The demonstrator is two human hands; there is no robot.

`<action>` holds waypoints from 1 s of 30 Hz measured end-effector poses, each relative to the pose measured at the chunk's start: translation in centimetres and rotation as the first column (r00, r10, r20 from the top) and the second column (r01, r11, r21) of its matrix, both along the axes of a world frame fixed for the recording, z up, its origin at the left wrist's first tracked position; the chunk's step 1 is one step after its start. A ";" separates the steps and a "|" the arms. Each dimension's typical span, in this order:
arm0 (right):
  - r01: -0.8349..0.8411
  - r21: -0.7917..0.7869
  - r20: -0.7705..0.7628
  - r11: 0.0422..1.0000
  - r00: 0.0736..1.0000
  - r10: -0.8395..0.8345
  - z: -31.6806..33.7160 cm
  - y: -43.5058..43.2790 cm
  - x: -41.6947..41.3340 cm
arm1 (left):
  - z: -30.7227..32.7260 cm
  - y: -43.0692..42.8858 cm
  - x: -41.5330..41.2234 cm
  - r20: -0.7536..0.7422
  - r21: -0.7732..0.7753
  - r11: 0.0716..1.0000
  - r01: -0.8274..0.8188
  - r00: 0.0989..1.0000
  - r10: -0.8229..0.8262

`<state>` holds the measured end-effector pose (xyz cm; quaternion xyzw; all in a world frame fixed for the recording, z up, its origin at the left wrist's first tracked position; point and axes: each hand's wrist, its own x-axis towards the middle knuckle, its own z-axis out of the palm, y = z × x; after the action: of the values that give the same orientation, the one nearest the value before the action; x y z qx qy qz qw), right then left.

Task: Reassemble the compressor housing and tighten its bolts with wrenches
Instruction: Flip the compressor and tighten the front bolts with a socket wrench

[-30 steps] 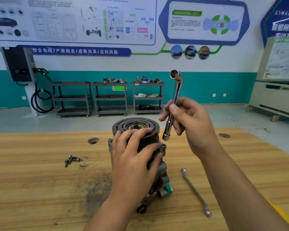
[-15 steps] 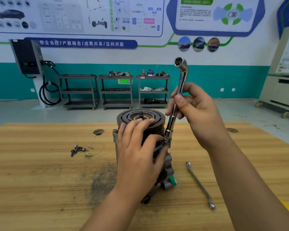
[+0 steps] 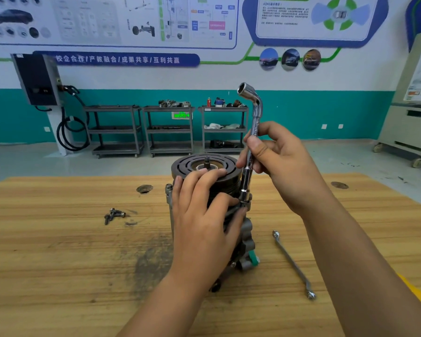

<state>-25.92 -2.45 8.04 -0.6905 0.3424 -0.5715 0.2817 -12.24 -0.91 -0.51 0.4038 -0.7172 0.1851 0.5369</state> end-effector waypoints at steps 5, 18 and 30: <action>-0.059 0.011 -0.121 0.998 0.991 0.060 0.4 0.7 -0.2 | 0.0 0.0 0.1 -0.002 -0.001 1.000 0.000 1.000 0.000; 0.087 -0.063 -0.083 0.994 0.992 -0.092 -0.1 0.4 -0.1 | -0.2 -0.1 0.3 0.013 0.003 0.999 0.036 0.999 -0.036; -0.066 0.064 -0.156 0.996 0.985 0.075 0.4 0.6 -1.5 | -0.4 0.0 0.2 0.003 -0.017 0.999 0.029 1.000 -0.029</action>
<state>-27.47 -1.86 8.47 -0.7367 0.3557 -0.4943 0.2940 -12.09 -0.95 -0.90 0.3886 -0.7222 0.1841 0.5418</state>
